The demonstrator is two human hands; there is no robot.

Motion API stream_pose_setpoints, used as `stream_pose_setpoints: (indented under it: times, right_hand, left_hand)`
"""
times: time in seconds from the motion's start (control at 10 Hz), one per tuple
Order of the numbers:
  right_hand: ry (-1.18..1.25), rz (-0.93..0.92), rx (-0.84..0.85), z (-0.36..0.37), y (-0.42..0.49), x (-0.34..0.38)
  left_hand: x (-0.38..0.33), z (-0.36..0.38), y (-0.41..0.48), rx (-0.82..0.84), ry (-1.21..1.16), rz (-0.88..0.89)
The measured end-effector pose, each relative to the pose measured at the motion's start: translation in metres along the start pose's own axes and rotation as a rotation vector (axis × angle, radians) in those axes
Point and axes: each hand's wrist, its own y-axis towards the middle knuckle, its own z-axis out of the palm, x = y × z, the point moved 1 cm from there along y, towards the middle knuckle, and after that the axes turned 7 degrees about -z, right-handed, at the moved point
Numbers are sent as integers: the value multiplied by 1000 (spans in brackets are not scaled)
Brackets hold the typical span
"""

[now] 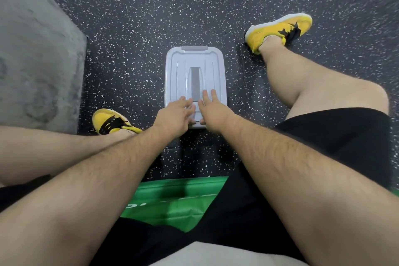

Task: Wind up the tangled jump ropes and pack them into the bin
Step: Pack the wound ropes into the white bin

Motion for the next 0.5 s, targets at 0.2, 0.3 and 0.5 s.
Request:
stream_pose_setpoints:
  times: [0.2,0.3,0.5]
  right_hand:
    - [128,49,22,-10,-6,3]
    - [239,69,36,-22,-8,5]
    - [449,78,-242,-75,-31,-6]
  left_hand:
    - [-6,-5,4,-38,-80,-68]
    - [-9,-10,5,-48,-133,-84]
    - [-11,-33,20,-48,-451,-213]
